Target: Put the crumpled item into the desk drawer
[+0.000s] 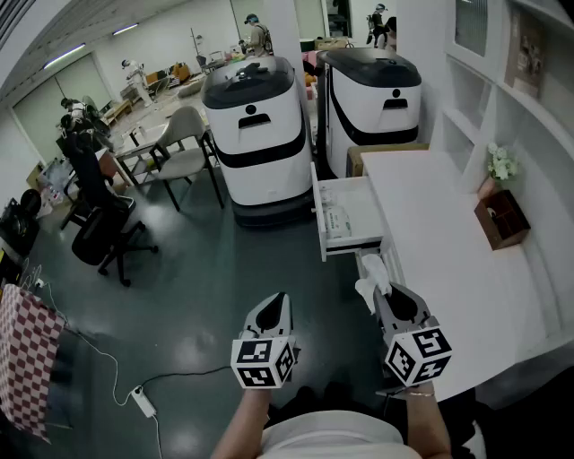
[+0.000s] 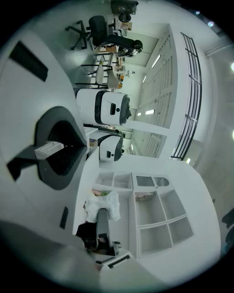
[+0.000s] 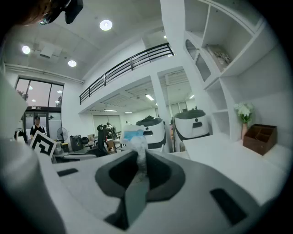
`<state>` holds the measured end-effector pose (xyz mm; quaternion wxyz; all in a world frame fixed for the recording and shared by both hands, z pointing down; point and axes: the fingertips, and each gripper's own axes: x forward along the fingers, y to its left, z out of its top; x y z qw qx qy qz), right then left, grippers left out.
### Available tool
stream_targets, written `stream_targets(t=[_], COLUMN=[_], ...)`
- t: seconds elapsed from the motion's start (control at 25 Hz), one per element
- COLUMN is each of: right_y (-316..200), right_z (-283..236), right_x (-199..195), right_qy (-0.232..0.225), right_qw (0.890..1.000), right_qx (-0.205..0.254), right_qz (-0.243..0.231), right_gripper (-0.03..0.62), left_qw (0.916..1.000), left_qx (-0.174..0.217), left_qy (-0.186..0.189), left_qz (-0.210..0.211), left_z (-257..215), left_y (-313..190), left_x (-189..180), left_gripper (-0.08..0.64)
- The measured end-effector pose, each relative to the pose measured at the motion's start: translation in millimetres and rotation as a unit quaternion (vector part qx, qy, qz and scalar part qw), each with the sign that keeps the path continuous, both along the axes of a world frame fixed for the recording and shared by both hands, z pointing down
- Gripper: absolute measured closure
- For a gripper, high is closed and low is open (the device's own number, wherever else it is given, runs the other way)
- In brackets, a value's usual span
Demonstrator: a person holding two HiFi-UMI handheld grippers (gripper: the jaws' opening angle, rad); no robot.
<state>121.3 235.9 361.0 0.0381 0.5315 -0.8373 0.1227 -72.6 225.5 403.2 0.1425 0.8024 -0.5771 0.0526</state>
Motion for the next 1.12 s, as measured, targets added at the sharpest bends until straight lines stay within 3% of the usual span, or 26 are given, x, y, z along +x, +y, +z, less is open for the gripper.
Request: stream_targets(t=[0.64,1.12], right_y=[11.6,4.5], right_z=[-2.9,-7.0], right_x=[2.0,12.9], right_qy=[-0.014,-0.038], right_qw=[1.000,0.999], right_qx=[0.015,0.019], right_qz=[-0.008,0.006], right_gripper=[0.543,0.543], left_qw=[0.9999,0.9998], left_qx=[-0.001,0.003], left_qy=[-0.005,-0.012], left_qz=[0.010,-0.016], left_z=[2.6,-1.9], left_y=[9.0,13.1], left_x=[16.7,6.9], left_gripper=[0.565,0.565])
